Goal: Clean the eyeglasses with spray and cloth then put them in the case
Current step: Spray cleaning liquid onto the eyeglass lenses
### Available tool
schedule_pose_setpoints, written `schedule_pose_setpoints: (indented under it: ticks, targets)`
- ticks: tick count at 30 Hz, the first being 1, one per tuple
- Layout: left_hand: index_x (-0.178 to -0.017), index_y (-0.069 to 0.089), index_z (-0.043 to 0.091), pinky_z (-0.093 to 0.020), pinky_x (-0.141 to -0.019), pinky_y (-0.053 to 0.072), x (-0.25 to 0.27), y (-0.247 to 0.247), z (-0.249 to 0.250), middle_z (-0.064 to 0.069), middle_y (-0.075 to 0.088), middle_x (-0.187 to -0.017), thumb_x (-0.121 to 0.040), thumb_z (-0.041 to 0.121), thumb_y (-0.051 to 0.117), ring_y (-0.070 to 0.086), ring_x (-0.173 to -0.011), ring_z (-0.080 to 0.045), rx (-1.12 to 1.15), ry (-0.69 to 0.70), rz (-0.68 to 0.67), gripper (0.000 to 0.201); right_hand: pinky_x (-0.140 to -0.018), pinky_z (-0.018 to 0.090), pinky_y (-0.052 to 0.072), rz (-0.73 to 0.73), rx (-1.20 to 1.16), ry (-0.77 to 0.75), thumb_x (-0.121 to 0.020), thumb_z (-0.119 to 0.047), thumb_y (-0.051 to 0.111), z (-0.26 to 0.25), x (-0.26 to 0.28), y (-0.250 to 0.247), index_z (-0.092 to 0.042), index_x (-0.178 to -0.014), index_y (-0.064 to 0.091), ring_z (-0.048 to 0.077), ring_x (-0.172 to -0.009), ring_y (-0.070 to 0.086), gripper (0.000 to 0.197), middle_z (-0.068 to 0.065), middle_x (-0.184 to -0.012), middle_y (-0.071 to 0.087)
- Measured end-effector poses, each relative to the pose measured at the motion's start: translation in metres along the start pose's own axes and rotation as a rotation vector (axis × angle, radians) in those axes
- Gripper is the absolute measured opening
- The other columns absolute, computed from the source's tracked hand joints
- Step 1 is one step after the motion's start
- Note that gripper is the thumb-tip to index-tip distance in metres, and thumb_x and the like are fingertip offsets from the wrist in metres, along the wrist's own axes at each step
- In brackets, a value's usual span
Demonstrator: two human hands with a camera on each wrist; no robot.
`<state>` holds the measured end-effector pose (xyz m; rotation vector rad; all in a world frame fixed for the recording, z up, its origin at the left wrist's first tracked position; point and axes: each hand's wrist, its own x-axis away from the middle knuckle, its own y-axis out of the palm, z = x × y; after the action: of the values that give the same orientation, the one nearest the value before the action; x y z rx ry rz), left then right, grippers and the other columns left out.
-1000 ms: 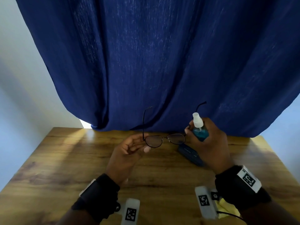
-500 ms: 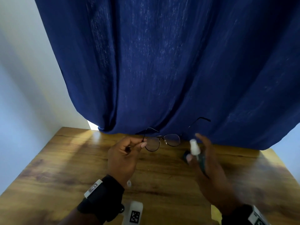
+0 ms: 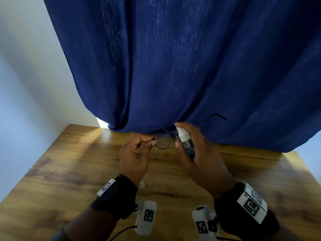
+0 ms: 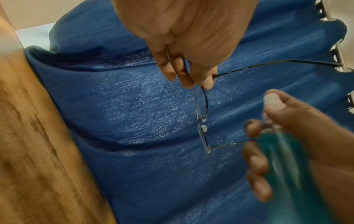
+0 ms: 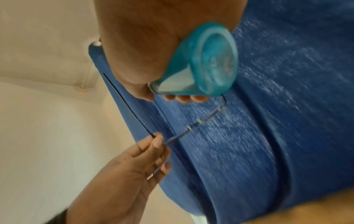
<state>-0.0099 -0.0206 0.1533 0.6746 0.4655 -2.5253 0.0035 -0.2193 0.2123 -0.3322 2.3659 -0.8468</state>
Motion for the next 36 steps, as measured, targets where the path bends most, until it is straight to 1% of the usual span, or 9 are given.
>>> schedule_pose_setpoints:
  ticks: [3, 8, 13, 16, 20, 23, 30, 33, 36]
  targets:
    - [-0.092, 0.073, 0.006, -0.017, -0.076, 0.055, 0.0, -0.004, -0.003, -0.003, 0.075, -0.09, -0.088, 0.014, 0.075, 0.072, -0.086, -0.01, 0.03, -0.017, 0.002, 0.008, -0.054, 0.016, 0.048, -0.066, 0.05, 0.051, -0.101, -0.042, 0.05, 0.004, 0.004, 0.018, -0.045, -0.137, 0.038, -0.001, -0.066, 0.059, 0.038, -0.015, -0.093, 0.059]
    - [-0.094, 0.074, 0.009, -0.017, -0.079, 0.055, -0.005, -0.015, -0.009, 0.001, 0.076, -0.094, -0.089, 0.018, 0.074, 0.073, -0.091, -0.009, 0.007, -0.03, -0.006, 0.01, -0.068, 0.027, 0.062, -0.019, -0.046, 0.1, -0.099, -0.043, 0.056, 0.002, 0.014, 0.027, -0.05, -0.14, 0.035, 0.006, -0.086, 0.068, 0.046, -0.009, -0.108, 0.065]
    - [-0.091, 0.073, 0.01, -0.012, -0.08, 0.053, -0.012, -0.02, -0.01, 0.0, 0.076, -0.094, -0.087, 0.028, 0.07, 0.072, -0.093, -0.006, 0.061, -0.025, -0.002, 0.019, -0.075, 0.022, 0.058, -0.115, 0.029, 0.265, -0.098, -0.039, 0.062, 0.024, 0.038, 0.026, -0.05, -0.143, 0.031, -0.001, -0.092, 0.062, 0.056, -0.01, -0.114, 0.061]
    - [-0.091, 0.073, 0.008, -0.009, -0.079, 0.052, -0.013, -0.016, -0.015, 0.002, 0.077, -0.095, -0.088, 0.023, 0.073, 0.072, -0.093, -0.003, 0.043, -0.037, -0.024, 0.015, -0.065, 0.024, 0.058, -0.053, 0.063, 0.344, -0.101, -0.035, 0.057, 0.031, 0.037, 0.007, -0.056, -0.142, 0.026, 0.004, -0.083, 0.064, 0.054, -0.008, -0.112, 0.059]
    - [-0.093, 0.073, 0.008, -0.007, -0.078, 0.051, -0.012, -0.003, -0.016, 0.003, 0.077, -0.096, -0.089, 0.01, 0.076, 0.072, -0.093, 0.0, 0.058, -0.097, -0.056, 0.005, -0.067, 0.007, 0.046, 0.107, 0.11, 0.25, -0.099, -0.024, 0.063, 0.033, 0.023, -0.02, -0.037, -0.144, 0.038, -0.007, -0.083, 0.058, 0.053, -0.021, -0.091, 0.052]
    - [-0.092, 0.073, 0.011, -0.012, -0.08, 0.054, -0.011, 0.01, -0.013, 0.005, 0.077, -0.095, -0.088, 0.01, 0.076, 0.072, -0.094, -0.002, 0.091, -0.108, -0.081, 0.005, -0.062, 0.005, 0.04, 0.07, 0.153, 0.236, -0.097, -0.016, 0.064, 0.044, 0.021, -0.025, -0.031, -0.14, 0.044, -0.006, -0.078, 0.056, 0.05, -0.02, -0.086, 0.051]
    - [-0.09, 0.074, 0.016, -0.01, -0.08, 0.052, -0.005, 0.035, -0.011, 0.012, 0.075, -0.094, -0.088, 0.014, 0.078, 0.07, -0.092, -0.001, 0.068, -0.143, -0.109, 0.005, -0.065, -0.002, 0.041, 0.175, 0.109, 0.279, -0.1, -0.021, 0.063, 0.051, 0.039, -0.035, -0.041, -0.146, 0.037, -0.017, -0.091, 0.057, 0.057, -0.008, -0.111, 0.055]
    - [-0.09, 0.074, 0.021, -0.015, -0.075, 0.054, 0.002, 0.046, -0.025, 0.015, 0.075, -0.091, -0.089, 0.021, 0.078, 0.07, -0.089, -0.001, -0.016, -0.196, -0.121, 0.005, -0.074, -0.004, 0.039, 0.169, 0.026, 0.306, -0.098, -0.022, 0.066, 0.065, 0.047, -0.044, -0.056, -0.144, 0.032, -0.023, -0.098, 0.053, 0.067, -0.019, -0.125, 0.052]
    - [-0.087, 0.072, 0.025, -0.025, -0.075, 0.058, 0.02, 0.057, -0.054, 0.015, 0.074, -0.087, -0.088, 0.022, 0.078, 0.07, -0.085, -0.004, -0.062, -0.294, -0.152, 0.007, -0.078, -0.001, 0.044, 0.102, -0.041, 0.303, -0.095, -0.022, 0.069, 0.085, 0.057, -0.048, -0.067, -0.14, 0.023, -0.018, -0.101, 0.058, 0.078, -0.04, -0.121, 0.05]
